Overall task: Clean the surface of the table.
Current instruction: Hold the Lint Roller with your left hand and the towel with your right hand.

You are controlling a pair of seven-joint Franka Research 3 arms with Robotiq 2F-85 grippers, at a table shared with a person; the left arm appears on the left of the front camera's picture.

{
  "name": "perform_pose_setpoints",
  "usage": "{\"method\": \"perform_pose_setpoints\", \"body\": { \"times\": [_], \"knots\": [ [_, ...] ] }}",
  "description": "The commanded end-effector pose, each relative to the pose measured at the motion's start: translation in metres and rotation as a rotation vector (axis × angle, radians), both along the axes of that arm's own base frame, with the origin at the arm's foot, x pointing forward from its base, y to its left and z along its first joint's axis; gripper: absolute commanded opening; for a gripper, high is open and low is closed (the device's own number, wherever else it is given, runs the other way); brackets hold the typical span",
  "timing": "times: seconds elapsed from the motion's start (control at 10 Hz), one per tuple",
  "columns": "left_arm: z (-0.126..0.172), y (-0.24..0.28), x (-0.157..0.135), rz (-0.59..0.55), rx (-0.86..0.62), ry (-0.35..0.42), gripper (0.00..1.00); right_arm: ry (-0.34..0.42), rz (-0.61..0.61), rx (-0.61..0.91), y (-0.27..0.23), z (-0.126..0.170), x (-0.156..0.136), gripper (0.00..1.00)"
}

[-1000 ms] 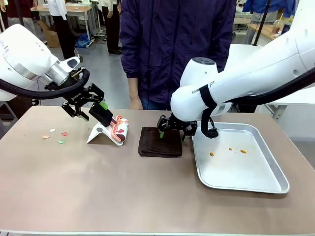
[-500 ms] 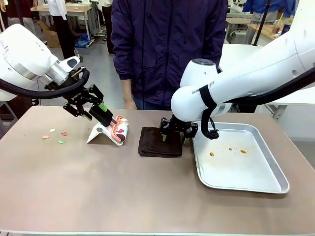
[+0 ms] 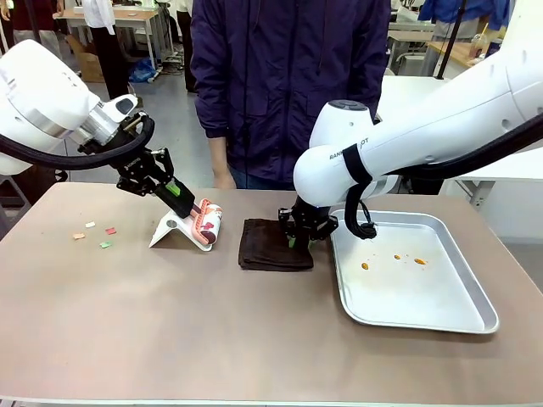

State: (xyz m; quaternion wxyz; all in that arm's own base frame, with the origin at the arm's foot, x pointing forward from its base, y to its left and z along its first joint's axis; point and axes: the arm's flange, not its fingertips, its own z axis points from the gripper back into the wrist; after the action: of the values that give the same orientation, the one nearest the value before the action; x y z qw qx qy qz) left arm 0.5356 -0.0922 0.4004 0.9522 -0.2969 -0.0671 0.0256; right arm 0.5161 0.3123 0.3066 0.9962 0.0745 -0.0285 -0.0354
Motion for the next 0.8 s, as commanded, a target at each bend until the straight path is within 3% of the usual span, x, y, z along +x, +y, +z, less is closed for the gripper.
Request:
{"method": "perform_pose_setpoints", "body": {
  "times": [0.0,0.5,0.7],
  "knots": [
    [-0.002,-0.002,-0.003,0.006,-0.014,-0.026,0.0,0.003,0.007,-0.013,0.009,-0.005,0.003,0.0],
    [0.004,-0.002,-0.007,0.007,-0.033,-0.044,0.0,0.011,0.01,0.016,0.008,-0.004,0.001,0.0],
    [0.01,-0.001,-0.013,-0.006,-0.063,-0.06,0.0,0.015,0.021,0.1,-0.002,0.007,0.0,0.0]
  ]
}}
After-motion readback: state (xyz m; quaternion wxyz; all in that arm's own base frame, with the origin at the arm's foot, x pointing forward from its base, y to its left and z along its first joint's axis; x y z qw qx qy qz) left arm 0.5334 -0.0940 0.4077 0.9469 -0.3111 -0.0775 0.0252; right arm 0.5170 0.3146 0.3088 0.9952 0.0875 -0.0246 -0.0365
